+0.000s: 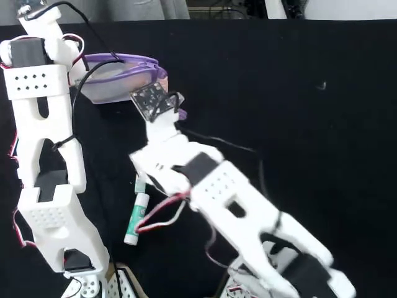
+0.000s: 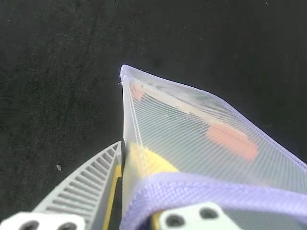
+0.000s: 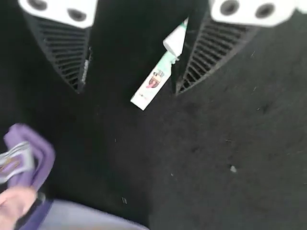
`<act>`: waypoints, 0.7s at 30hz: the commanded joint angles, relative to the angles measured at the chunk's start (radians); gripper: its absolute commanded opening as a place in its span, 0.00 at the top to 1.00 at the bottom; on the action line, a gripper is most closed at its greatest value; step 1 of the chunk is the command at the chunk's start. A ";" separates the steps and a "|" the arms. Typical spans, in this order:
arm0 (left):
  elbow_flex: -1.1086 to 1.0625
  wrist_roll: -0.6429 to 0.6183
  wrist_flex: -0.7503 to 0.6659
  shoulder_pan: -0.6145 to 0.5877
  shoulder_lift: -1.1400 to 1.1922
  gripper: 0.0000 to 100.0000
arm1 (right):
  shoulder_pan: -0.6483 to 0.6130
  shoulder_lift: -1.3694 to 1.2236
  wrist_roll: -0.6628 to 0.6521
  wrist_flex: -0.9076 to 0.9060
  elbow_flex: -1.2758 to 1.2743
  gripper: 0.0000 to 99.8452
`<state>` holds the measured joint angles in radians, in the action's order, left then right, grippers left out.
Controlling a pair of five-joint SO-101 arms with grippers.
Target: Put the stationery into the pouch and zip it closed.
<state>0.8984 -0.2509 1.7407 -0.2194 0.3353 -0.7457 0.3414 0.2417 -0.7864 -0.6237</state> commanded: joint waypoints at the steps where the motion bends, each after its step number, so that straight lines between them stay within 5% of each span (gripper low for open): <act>1: 0.004 -0.006 -0.020 -0.018 -0.018 0.97 | -0.012 -0.117 0.077 0.104 0.010 0.73; 13: 0.004 -0.005 -0.020 -0.018 -0.018 0.97 | -0.043 -0.380 0.230 0.278 0.028 0.73; 21: 0.004 -0.005 -0.020 -0.018 -0.018 0.97 | -0.040 -0.639 0.230 0.002 0.329 0.73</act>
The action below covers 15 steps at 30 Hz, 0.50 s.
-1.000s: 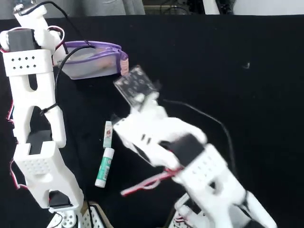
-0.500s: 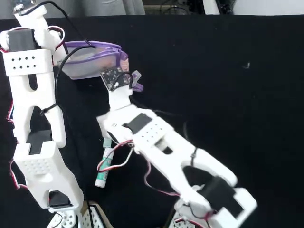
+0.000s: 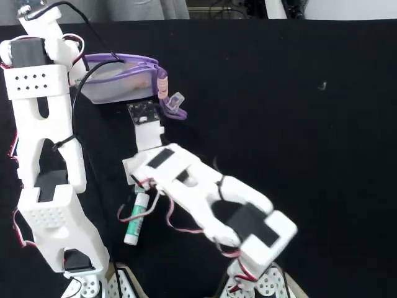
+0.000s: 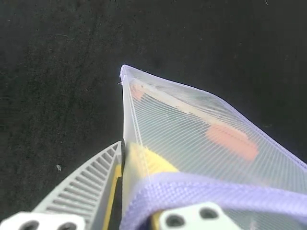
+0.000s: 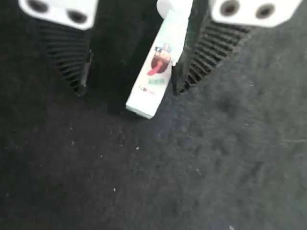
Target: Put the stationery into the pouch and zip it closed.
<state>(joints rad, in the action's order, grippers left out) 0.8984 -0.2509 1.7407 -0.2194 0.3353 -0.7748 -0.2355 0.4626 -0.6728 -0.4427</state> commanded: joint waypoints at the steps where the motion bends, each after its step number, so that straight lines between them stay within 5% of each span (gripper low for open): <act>1: 0.004 -0.005 -0.020 -0.018 -0.018 0.97 | -0.011 -0.096 0.009 -0.158 0.196 0.73; 4: 0.004 -0.003 -0.020 -0.018 -0.018 0.97 | -0.011 -0.179 0.008 -0.284 0.325 0.76; 10: 0.004 -0.003 -0.018 -0.018 -0.018 0.97 | -0.009 -0.236 0.000 -0.377 0.429 0.99; 15: 0.004 -0.003 -0.018 -0.018 -0.018 0.97 | -0.009 -0.213 -0.002 -0.381 0.426 0.99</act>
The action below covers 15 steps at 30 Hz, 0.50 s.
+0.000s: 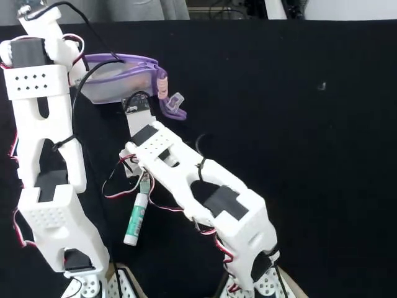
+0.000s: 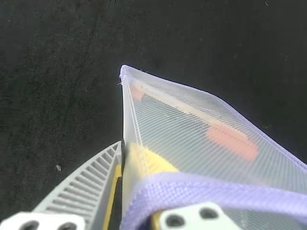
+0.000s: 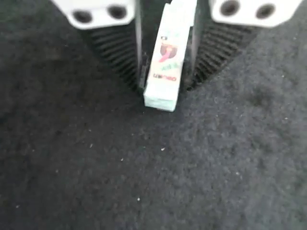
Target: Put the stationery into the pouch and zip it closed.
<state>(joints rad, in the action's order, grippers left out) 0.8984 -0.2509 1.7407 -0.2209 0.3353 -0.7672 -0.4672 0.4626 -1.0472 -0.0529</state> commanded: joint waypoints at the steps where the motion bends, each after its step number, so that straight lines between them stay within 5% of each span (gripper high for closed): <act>1: 0.004 -0.003 -0.018 -0.016 -0.018 0.97 | -0.017 0.033 -0.003 -0.014 0.036 0.99; 15: 0.004 -0.003 -0.017 -0.016 -0.018 0.97 | 0.210 0.472 -0.005 -0.164 -0.008 0.99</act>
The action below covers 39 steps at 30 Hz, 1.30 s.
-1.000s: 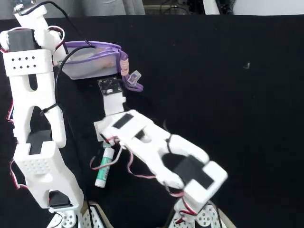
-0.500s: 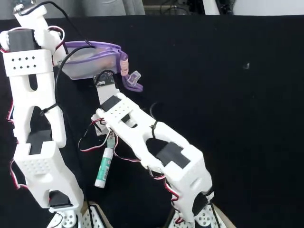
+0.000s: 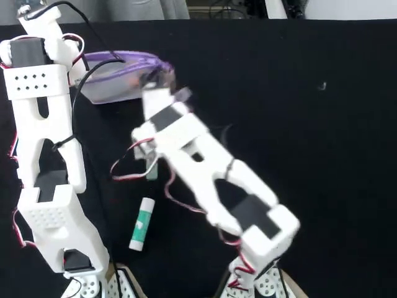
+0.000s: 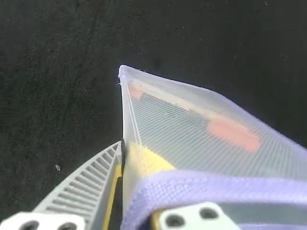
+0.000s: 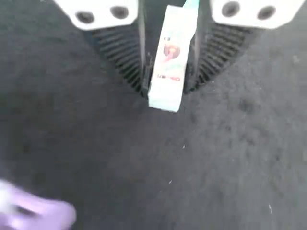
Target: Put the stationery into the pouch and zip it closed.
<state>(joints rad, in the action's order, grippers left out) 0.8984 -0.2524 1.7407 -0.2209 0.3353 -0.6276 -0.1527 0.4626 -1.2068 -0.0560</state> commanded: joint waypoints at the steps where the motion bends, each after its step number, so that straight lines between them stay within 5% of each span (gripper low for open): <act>1: 0.004 -0.002 -0.017 -0.016 -0.018 0.97 | 0.084 0.199 -0.005 0.000 -0.016 0.99; 8: 0.004 -0.002 -0.014 -0.016 -0.018 0.97 | 0.140 0.501 -0.061 0.169 -0.165 0.99; 15: 0.004 -0.002 -0.011 -0.013 -0.018 0.97 | 0.137 0.705 -0.189 0.640 -0.432 0.99; 39: -0.044 -0.006 -0.038 -0.008 -0.020 0.97 | -0.038 0.722 -0.489 1.662 -0.754 0.99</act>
<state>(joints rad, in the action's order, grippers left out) 0.8523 -0.2493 1.7192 -0.2225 0.3307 -0.6429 0.5409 -0.0146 0.3445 -0.8109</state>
